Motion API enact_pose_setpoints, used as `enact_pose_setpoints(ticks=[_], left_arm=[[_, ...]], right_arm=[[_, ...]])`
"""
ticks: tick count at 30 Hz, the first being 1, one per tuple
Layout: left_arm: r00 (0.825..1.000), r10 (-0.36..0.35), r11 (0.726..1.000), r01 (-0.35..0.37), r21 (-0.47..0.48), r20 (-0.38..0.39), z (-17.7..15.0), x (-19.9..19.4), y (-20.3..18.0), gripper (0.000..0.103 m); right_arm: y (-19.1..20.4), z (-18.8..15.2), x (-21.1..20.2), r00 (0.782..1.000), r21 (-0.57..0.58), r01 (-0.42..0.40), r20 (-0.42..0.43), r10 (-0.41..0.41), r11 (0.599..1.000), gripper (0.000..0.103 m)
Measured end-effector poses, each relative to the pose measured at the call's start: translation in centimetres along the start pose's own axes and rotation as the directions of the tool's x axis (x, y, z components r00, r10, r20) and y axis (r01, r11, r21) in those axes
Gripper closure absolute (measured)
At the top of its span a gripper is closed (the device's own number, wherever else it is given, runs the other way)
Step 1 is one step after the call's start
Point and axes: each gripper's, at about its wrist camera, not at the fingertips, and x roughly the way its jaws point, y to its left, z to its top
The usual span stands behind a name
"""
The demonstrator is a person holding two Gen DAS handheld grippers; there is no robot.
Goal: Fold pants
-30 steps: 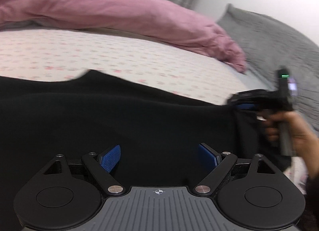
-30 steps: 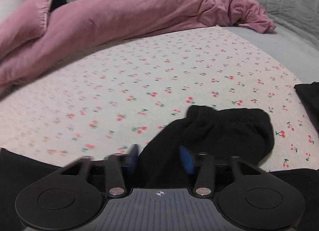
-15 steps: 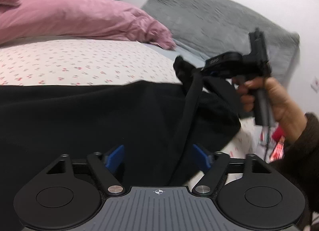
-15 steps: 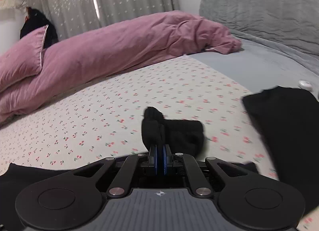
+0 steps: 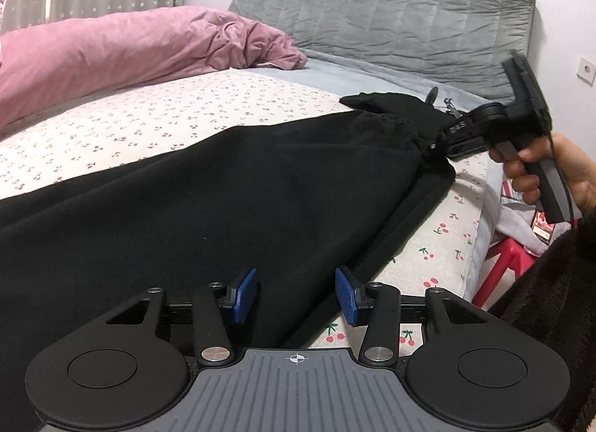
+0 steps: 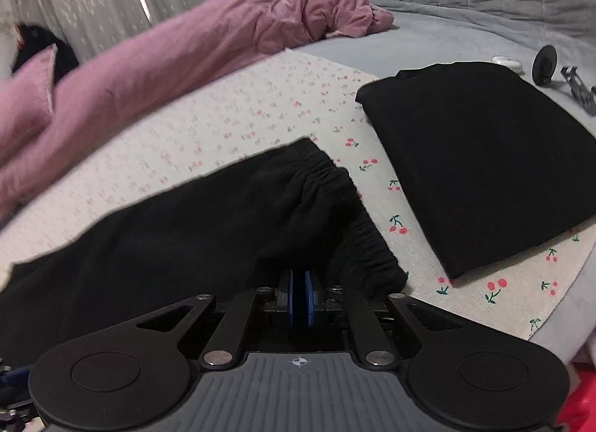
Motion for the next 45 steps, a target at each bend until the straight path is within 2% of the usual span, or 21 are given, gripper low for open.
enact_pose_setpoints(ticks=[2, 9, 14, 16, 17, 19, 20, 23, 25, 28, 31, 34, 37, 38, 39, 40, 41, 42, 43, 44, 45], left_arm=[[1.0, 0.007, 1.0, -0.007, -0.001, 0.003, 0.0, 0.0, 0.0, 0.063], [0.999, 0.043, 0.999, -0.043, 0.007, 0.024, -0.1, 0.4, -0.7, 0.076], [0.997, 0.064, 0.997, -0.065, 0.03, 0.041, -0.3, 0.4, -1.3, 0.086], [0.997, 0.067, 0.997, -0.069, 0.039, 0.046, -0.3, 0.4, -1.4, 0.09], [0.997, 0.067, 0.997, -0.069, 0.04, 0.049, -0.3, 0.4, -1.4, 0.091], [0.995, 0.082, 0.996, -0.084, 0.04, 0.059, -0.3, 0.4, -1.5, 0.094], [0.993, 0.104, 0.994, -0.106, 0.035, 0.057, -0.2, 0.5, -1.5, 0.095], [0.989, 0.134, 0.991, -0.134, 0.0, 0.07, 0.1, 0.3, -1.3, 0.099], [0.985, 0.142, 0.99, -0.143, 0.003, 0.101, 0.2, -0.3, -1.5, 0.101], [0.983, 0.105, 0.994, -0.106, -0.004, 0.147, 0.4, -2.0, -1.3, 0.101], [0.991, 0.036, 0.999, -0.038, 0.01, 0.132, 0.3, -3.0, -1.1, 0.101], [0.998, 0.001, 0.999, -0.004, 0.048, 0.065, -0.3, -2.6, -1.2, 0.101], [1.0, -0.004, 0.997, 0.004, 0.08, 0.005, -0.8, -1.7, -1.4, 0.101], [1.0, -0.008, 0.996, 0.009, 0.085, -0.01, -0.9, -1.5, -1.4, 0.1], [1.0, -0.011, 0.996, 0.012, 0.086, -0.015, -0.9, -1.4, -1.3, 0.098], [1.0, -0.016, 0.997, 0.017, 0.079, -0.014, -0.8, -1.5, -1.1, 0.092], [0.999, -0.033, 0.997, 0.034, 0.064, -0.015, -0.6, -1.7, -0.8, 0.092], [0.999, -0.046, 0.998, 0.047, 0.05, -0.015, -0.6, -1.9, -0.6, 0.086], [0.999, -0.053, 0.998, 0.054, 0.037, -0.01, -0.7, -2.4, -0.4, 0.077], [0.999, -0.055, 0.998, 0.055, 0.029, -0.002, -0.6, -2.8, -0.2, 0.069], [0.999, -0.052, 0.998, 0.052, 0.026, 0.011, -0.6, -3.4, 0.1, 0.048]], right_arm=[[-0.9, 0.5, 0.0, 0.998, 0.055, -0.059, 0.032, 0.057, 0.997, 0.06], [-2.2, 2.1, 1.0, 0.983, 0.194, -0.174, 0.088, 0.16, 0.965, 0.055], [-3.1, 2.2, 0.5, 0.978, 0.269, -0.204, 0.108, 0.181, 0.941, 0.051], [-2.8, 2.4, 1.2, 0.983, 0.267, -0.177, 0.094, 0.158, 0.947, 0.053], [-2.7, 2.4, 1.6, 0.986, 0.259, -0.16, 0.087, 0.142, 0.953, 0.057], [-2.2, 2.6, 2.4, 0.991, 0.212, -0.12, 0.079, 0.106, 0.97, 0.077], [-1.6, 2.7, 2.7, 0.993, 0.17, -0.091, 0.085, 0.077, 0.981, 0.092], [0.3, 2.9, 2.0, 0.989, 0.042, -0.028, 0.149, 0.022, 0.999, 0.095], [1.4, 3.2, 0.6, 0.982, 0.006, 0.003, 0.188, -0.004, 1.0, 0.096], [2.7, 2.4, -2.4, 0.974, -0.064, 0.077, 0.219, -0.061, 0.995, 0.096], [2.9, 1.3, -3.5, 0.973, -0.12, 0.17, 0.178, -0.147, 0.978, 0.096], [1.7, -0.1, -3.0, 0.978, -0.088, 0.194, 0.1, -0.185, 0.977, 0.096], [0.3, -0.8, -1.4, 0.978, -0.062, 0.21, 0.01, -0.21, 0.976, 0.097], [0.1, -0.8, -1.2, 0.978, -0.058, 0.209, 0.003, -0.209, 0.976, 0.099], [0.0, -0.6, -1.4, 0.978, -0.053, 0.207, -0.001, -0.207, 0.977, 0.097], [0.0, -0.5, -1.5, 0.979, -0.047, 0.202, -0.004, -0.202, 0.978, 0.093], [-0.1, -0.3, -1.7, 0.98, -0.032, 0.2, -0.004, -0.2, 0.979, 0.076], [-0.3, -0.3, -2.0, 0.975, -0.016, 0.222, -0.001, -0.222, 0.975, 0.06], [-0.4, -0.4, -2.6, 0.969, -0.012, 0.248, 0.016, -0.247, 0.969, 0.039], [-0.2, -0.4, -3.0, 0.965, -0.02, 0.261, 0.036, -0.261, 0.965, 0.037], [-0.1, -0.2, -3.6, 0.964, -0.036, 0.263, 0.057, -0.261, 0.964, 0.038]])
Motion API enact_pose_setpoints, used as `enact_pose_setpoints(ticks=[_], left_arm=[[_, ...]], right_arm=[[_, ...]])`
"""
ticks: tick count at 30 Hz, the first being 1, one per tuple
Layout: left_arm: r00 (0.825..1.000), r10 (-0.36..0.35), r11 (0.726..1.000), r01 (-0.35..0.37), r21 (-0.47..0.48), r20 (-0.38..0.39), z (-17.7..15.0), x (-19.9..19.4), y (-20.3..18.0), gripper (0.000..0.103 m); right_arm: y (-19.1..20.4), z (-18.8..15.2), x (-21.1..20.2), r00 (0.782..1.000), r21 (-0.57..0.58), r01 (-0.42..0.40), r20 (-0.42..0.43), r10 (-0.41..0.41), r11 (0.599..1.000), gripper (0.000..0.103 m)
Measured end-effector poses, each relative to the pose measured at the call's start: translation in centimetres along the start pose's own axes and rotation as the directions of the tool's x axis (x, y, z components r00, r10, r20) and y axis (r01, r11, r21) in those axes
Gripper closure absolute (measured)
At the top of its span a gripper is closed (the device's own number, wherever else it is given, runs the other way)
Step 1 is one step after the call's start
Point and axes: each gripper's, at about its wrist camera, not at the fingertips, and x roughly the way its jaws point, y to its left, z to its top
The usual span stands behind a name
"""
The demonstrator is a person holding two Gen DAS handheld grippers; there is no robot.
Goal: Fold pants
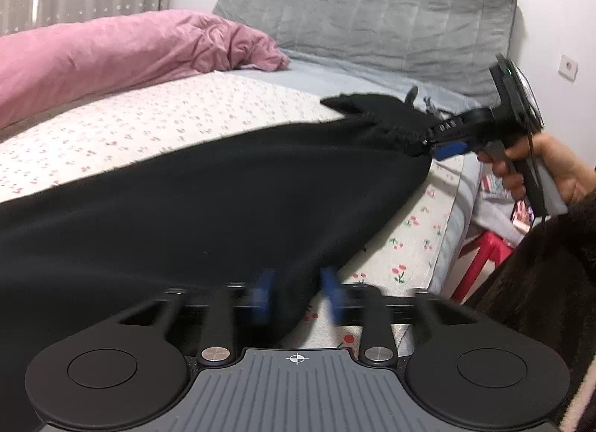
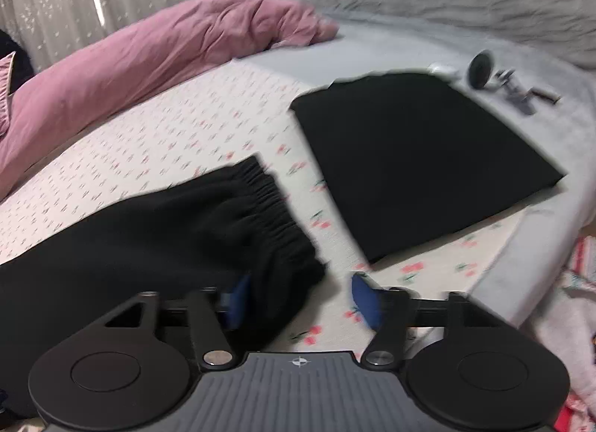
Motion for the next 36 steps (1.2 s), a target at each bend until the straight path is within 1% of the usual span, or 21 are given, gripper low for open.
enact_pose_setpoints(ticks=[1, 2, 4, 6, 8, 11, 14, 17, 18, 21, 22, 23, 24, 25, 26, 27, 28, 31, 32, 33, 36], left_arm=[[1.0, 0.011, 1.0, -0.011, 0.0, 0.023, 0.2, -0.6, 0.1, 0.029], [0.998, 0.027, 1.0, -0.027, 0.003, 0.055, 0.4, -1.5, 0.4, 0.026], [0.994, 0.058, 0.998, -0.058, 0.001, 0.094, 1.0, -2.9, 1.3, 0.025], [0.986, 0.112, 0.994, -0.11, -0.018, 0.124, 1.7, -4.2, 2.9, 0.024], [0.967, 0.207, 0.978, -0.203, -0.043, 0.148, 2.4, -5.1, 4.9, 0.023], [0.929, 0.357, 0.93, -0.344, -0.128, 0.1, 3.8, -5.7, 9.6, 0.023], [0.9, 0.434, 0.877, -0.412, -0.249, 0.041, 4.3, -5.5, 15.3, 0.024], [0.885, 0.464, 0.832, -0.448, -0.327, -0.031, 4.3, -4.5, 20.4, 0.026], [0.882, 0.467, 0.823, -0.456, -0.339, -0.052, 4.3, -4.0, 21.6, 0.027], [0.887, 0.447, 0.815, -0.456, -0.359, -0.111, 3.9, -2.7, 24.9, 0.028], [0.891, 0.434, 0.815, -0.452, -0.363, -0.136, 3.7, -2.2, 25.8, 0.033], [0.895, 0.413, 0.82, -0.445, -0.36, -0.166, 3.5, -1.5, 26.7, 0.038], [0.897, 0.399, 0.822, -0.443, -0.358, -0.191, 3.3, -1.0, 27.3, 0.052], [0.9, 0.385, 0.825, -0.435, -0.361, -0.205, 3.1, -0.5, 27.6, 0.059], [0.91, 0.366, 0.831, -0.413, -0.372, -0.193, 2.9, -0.4, 27.9, 0.064], [0.92, 0.35, 0.837, -0.393, -0.38, -0.179, 2.9, -0.4, 27.7, 0.081], [0.926, 0.339, 0.842, -0.378, -0.385, -0.167, 2.9, -0.4, 27.5, 0.089], [0.909, 0.385, 0.847, -0.416, -0.332, -0.156, 3.0, -0.3, 25.9, 0.092], [0.906, 0.398, 0.842, -0.424, -0.332, -0.147, 2.9, -0.3, 25.6, 0.092], [0.905, 0.403, 0.839, -0.426, -0.338, -0.139, 2.9, -0.2, 25.4, 0.093], [0.904, 0.413, 0.833, -0.425, -0.354, -0.113, 2.2, -0.6, 25.4, 0.093]], right_arm=[[0.1, 0.2, -0.4, 1.0, -0.006, -0.004, 0.014, 0.004, 1.0, 0.038], [0.1, 0.6, -0.9, 0.999, -0.008, -0.011, 0.032, 0.011, 1.0, 0.035], [0.3, 1.3, -1.5, 0.998, -0.014, -0.027, 0.062, 0.028, 1.0, 0.032], [0.9, 2.4, -1.3, 0.996, -0.03, -0.042, 0.077, 0.044, 0.999, 0.03], [1.8, 3.4, -0.7, 0.995, -0.052, -0.052, 0.079, 0.056, 0.997, 0.03], [2.7, 4.6, 1.0, 0.991, -0.064, -0.098, 0.08, 0.103, 0.993, 0.03], [3.6, 5.4, 3.3, 0.987, -0.079, -0.129, 0.09, 0.136, 0.988, 0.03], [4.1, 5.6, 5.5, 0.988, -0.096, -0.116, 0.086, 0.125, 0.989, 0.031], [4.1, 5.6, 6.3, 0.99, -0.099, -0.107, 0.078, 0.115, 0.989, 0.031], [3.6, 5.6, 8.2, 0.994, -0.084, -0.1, 0.043, 0.104, 0.991, 0.033], [3.3, 5.6, 8.8, 0.994, -0.07, -0.107, 0.032, 0.109, 0.992, 0.034], [3.1, 5.6, 9.2, 0.992, -0.054, -0.119, 0.022, 0.121, 0.991, 0.042], [2.8, 5.5, 9.9, 0.988, -0.035, -0.151, 0.005, 0.152, 0.988, 0.05], [2.6, 5.4, 10.4, 0.986, -0.017, -0.166, -0.01, 0.166, 0.986, 0.05], [2.5, 5.3, 10.7, 0.986, -0.01, -0.169, -0.016, 0.169, 0.986, 0.05], [2.5, 5.2, 10.9, 0.984, -0.014, -0.176, -0.016, 0.176, 0.984, 0.049], [2.6, 5.2, 11.0, 0.983, -0.024, -0.18, -0.019, 0.18, 0.983, 0.049], [2.9, 5.5, 10.5, 0.986, -0.026, -0.165, -0.045, 0.163, 0.986, 0.048], [3.0, 5.5, 10.2, 0.987, -0.028, -0.153, -0.053, 0.151, 0.988, 0.041], [3.3, 5.4, 9.9, 0.989, -0.048, -0.137, -0.058, 0.135, 0.989, 0.036], [3.9, 4.5, 9.9, 0.994, -0.138, -0.099, -0.069, 0.09, 0.985, 0.035]])
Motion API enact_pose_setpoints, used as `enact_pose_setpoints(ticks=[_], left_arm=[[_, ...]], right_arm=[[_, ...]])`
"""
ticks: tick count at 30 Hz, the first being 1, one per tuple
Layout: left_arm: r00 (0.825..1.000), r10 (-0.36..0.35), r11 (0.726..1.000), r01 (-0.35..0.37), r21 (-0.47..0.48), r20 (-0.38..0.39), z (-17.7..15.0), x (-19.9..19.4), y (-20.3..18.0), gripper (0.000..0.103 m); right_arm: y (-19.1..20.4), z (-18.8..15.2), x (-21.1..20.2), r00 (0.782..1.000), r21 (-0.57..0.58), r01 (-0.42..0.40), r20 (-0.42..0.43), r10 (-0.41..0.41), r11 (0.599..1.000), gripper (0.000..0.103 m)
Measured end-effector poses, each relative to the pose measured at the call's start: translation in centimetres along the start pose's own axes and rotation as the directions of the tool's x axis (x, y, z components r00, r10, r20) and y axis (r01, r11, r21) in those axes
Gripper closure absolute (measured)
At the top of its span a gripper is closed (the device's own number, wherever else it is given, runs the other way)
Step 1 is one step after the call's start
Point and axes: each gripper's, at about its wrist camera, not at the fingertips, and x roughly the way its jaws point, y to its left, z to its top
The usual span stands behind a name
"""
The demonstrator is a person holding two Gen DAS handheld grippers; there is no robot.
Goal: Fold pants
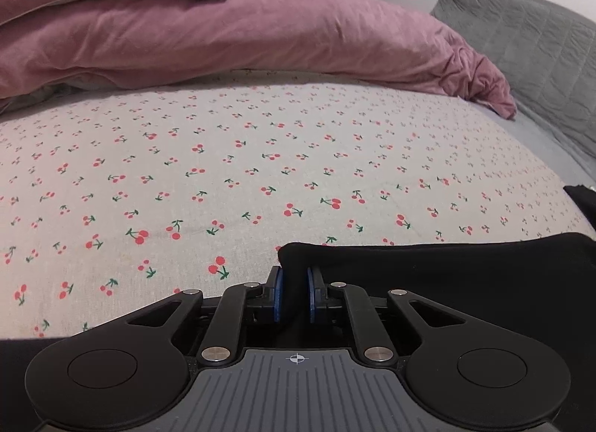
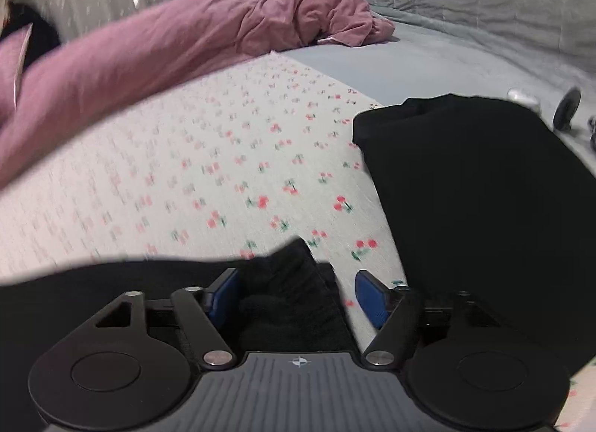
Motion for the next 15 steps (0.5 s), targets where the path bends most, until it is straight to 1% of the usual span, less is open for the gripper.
enact_pose_setpoints(ticks=[1, 2, 3, 4, 5, 6, 8, 10, 12, 14, 15], left_arm=[[1.0, 0.002, 1.0, -0.002, -0.004, 0.003, 0.1, 0.2, 0.2, 0.093], [1.0, 0.005, 1.0, -0.005, -0.009, 0.006, 0.1, 0.3, 0.2, 0.093], [1.0, 0.008, 1.0, -0.008, -0.014, 0.008, 0.1, 0.3, 0.2, 0.093], [1.0, 0.013, 1.0, -0.013, -0.022, 0.012, 0.1, 0.3, 0.2, 0.093], [1.0, 0.018, 0.999, -0.018, -0.034, 0.018, 0.1, 0.3, 0.2, 0.093], [0.999, 0.025, 0.999, -0.024, -0.045, 0.025, 0.1, 0.3, 0.2, 0.093], [0.998, 0.047, 0.997, -0.044, -0.058, 0.048, 0.2, 0.0, 0.0, 0.094], [0.994, 0.061, 0.996, -0.054, -0.071, 0.09, 0.5, -0.8, -0.1, 0.095], [0.987, 0.07, 0.996, -0.06, -0.073, 0.143, 0.9, -1.9, -0.4, 0.095], [0.979, 0.083, 0.995, -0.071, -0.068, 0.184, 1.1, -2.4, -0.6, 0.095], [0.977, 0.09, 0.994, -0.077, -0.077, 0.194, 1.1, -2.2, -0.6, 0.095]], right_arm=[[-0.1, 0.0, 0.0, 1.0, -0.006, 0.0, -0.002, 0.0, 1.0, 0.035], [-0.1, 0.0, 0.1, 1.0, 0.0, -0.01, -0.008, 0.01, 1.0, 0.04], [-0.3, 0.1, 0.1, 0.999, 0.009, -0.044, -0.016, 0.045, 0.999, 0.049], [-0.3, 0.2, 0.0, 0.999, 0.015, -0.048, -0.018, 0.048, 0.999, 0.052], [-0.3, 0.2, -0.1, 0.999, 0.009, -0.048, -0.015, 0.049, 0.999, 0.062], [-0.2, 0.1, -0.3, 0.998, 0.006, -0.062, -0.004, 0.062, 0.998, 0.066], [0.1, -0.1, -0.9, 0.999, 0.006, -0.04, 0.032, 0.04, 0.999, 0.07], [0.2, 0.2, -2.1, 0.994, 0.009, -0.02, 0.104, 0.019, 1.0, 0.073], [-0.5, 0.9, -2.8, 0.984, 0.042, -0.04, 0.173, 0.032, 0.998, 0.075], [-1.3, 1.5, -2.0, 0.985, 0.092, -0.065, 0.166, 0.05, 0.994, 0.076], [-1.7, 1.6, -0.9, 0.989, 0.117, -0.068, 0.14, 0.051, 0.991, 0.076]])
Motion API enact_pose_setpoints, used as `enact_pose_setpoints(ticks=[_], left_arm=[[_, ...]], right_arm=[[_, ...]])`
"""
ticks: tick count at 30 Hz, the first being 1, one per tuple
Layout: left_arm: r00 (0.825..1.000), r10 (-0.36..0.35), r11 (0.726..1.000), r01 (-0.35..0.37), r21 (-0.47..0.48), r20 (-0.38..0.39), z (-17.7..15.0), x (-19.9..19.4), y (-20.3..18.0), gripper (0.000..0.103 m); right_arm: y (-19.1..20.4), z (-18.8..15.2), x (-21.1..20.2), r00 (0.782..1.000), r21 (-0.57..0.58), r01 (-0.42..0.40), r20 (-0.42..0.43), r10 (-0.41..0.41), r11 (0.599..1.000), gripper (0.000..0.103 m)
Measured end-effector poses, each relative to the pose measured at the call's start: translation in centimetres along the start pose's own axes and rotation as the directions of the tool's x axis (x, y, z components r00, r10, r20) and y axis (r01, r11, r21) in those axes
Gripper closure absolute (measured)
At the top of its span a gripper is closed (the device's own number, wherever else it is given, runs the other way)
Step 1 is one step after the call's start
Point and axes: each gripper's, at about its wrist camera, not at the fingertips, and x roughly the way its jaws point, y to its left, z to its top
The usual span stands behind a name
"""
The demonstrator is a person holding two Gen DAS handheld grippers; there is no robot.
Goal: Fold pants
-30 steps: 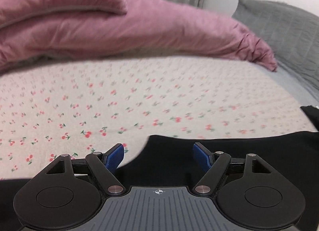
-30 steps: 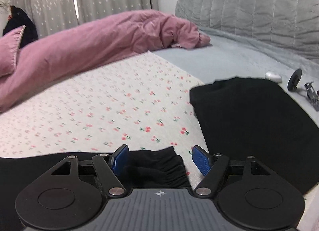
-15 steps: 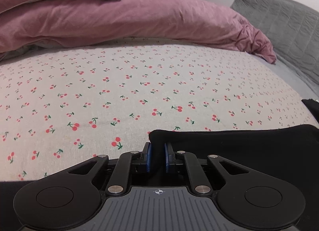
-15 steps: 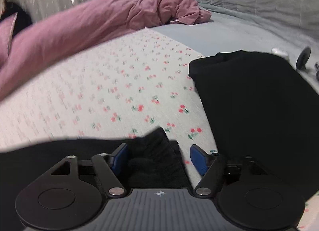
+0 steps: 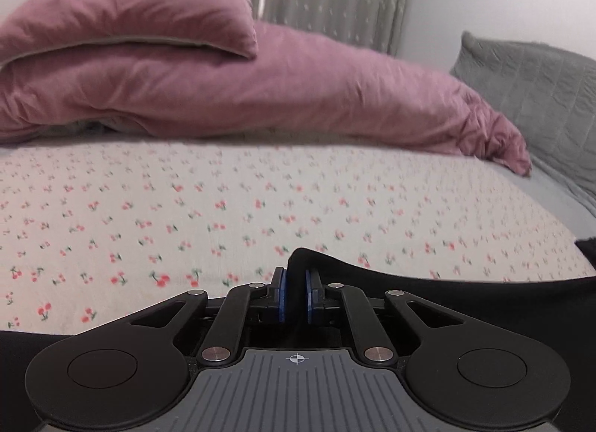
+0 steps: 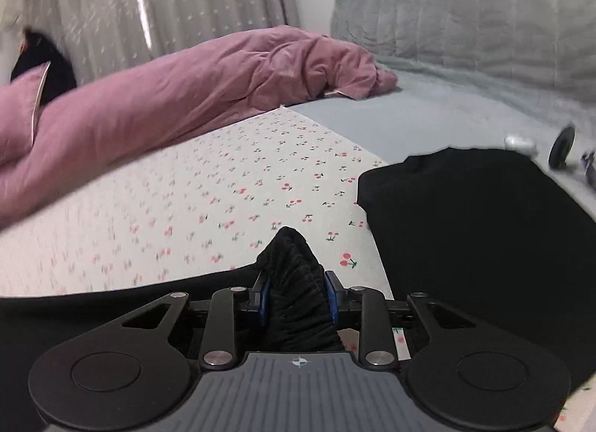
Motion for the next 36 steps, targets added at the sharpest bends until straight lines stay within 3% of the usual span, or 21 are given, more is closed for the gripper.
enact_pose_setpoints(ticks=[2, 4, 7, 9, 11, 13, 15, 20, 23, 25, 27, 28, 30, 36], left_arm=[[1.0, 0.014, 1.0, -0.014, 0.001, -0.02, -0.6, 1.4, 0.2, 0.094], [0.997, 0.042, 0.999, -0.041, 0.008, -0.065, -1.9, 3.5, 0.3, 0.092], [0.996, 0.062, 0.998, -0.063, -0.014, -0.061, -1.8, 3.9, 0.5, 0.085], [0.996, 0.076, 0.996, -0.077, -0.032, -0.054, -1.8, 3.1, 0.7, 0.081], [0.991, 0.115, 0.993, -0.116, -0.013, -0.064, -1.7, 1.9, 0.0, 0.073], [0.991, 0.124, 0.992, -0.122, 0.035, -0.051, -1.5, 0.2, -1.2, 0.045], [0.994, 0.106, 0.991, -0.104, 0.08, -0.023, -1.1, -1.8, -3.1, 0.031], [0.998, -0.054, 0.989, 0.059, 0.133, -0.04, -1.6, -4.7, -8.8, 0.023], [0.987, -0.131, 0.976, 0.144, 0.162, -0.088, -3.2, -4.6, -12.1, 0.022], [0.979, -0.166, 0.964, 0.186, 0.188, -0.12, -4.8, -4.0, -13.5, 0.021], [0.975, -0.163, 0.957, 0.193, 0.215, -0.151, -6.7, -3.1, -13.5, 0.021], [0.977, -0.139, 0.959, 0.174, 0.225, -0.164, -7.6, -2.8, -13.1, 0.021], [0.978, -0.161, 0.948, 0.19, 0.257, -0.132, -9.1, -3.9, -11.6, 0.021], [0.961, -0.215, 0.922, 0.259, 0.29, -0.172, -10.4, -7.9, -6.2, 0.021]], right_arm=[[-0.4, -0.7, 2.2, 0.999, 0.009, 0.02, -0.05, -0.019, 1.0, 0.077], [-0.4, -0.9, 2.9, 0.999, -0.007, 0.02, -0.033, -0.021, 1.0, 0.076], [-0.4, -0.7, 2.4, 0.999, 0.027, 0.027, -0.038, -0.026, 0.999, 0.073], [0.2, -0.6, 1.3, 0.997, 0.019, 0.077, -0.019, -0.077, 0.997, 0.052], [1.1, -0.3, -0.6, 0.99, -0.018, 0.138, 0.044, -0.137, 0.99, 0.042], [2.2, 0.0, -2.4, 0.981, -0.056, 0.172, 0.1, -0.166, 0.983, 0.034], [3.4, -0.1, -3.5, 0.983, -0.089, 0.152, 0.121, -0.141, 0.984, 0.027], [10.1, -2.5, -4.0, 0.998, -0.258, -0.036, 0.046, 0.049, 0.966, 0.026], [14.2, -4.3, -3.2, 0.984, -0.357, -0.174, -0.035, 0.173, 0.918, 0.026], [15.2, -5.5, -1.7, 0.973, -0.372, -0.228, -0.112, 0.201, 0.9, 0.028], [14.8, -6.5, -0.2, 0.971, -0.389, -0.222, -0.167, 0.168, 0.894, 0.027], [14.2, -7.0, 0.0, 0.973, -0.415, -0.219, -0.154, 0.17, 0.883, 0.027], [12.8, -6.9, -0.4, 0.972, -0.435, -0.232, -0.148, 0.185, 0.87, 0.024], [7.0, -7.0, -2.1, 0.972, -0.404, -0.234, -0.117, 0.203, 0.884, 0.023]])
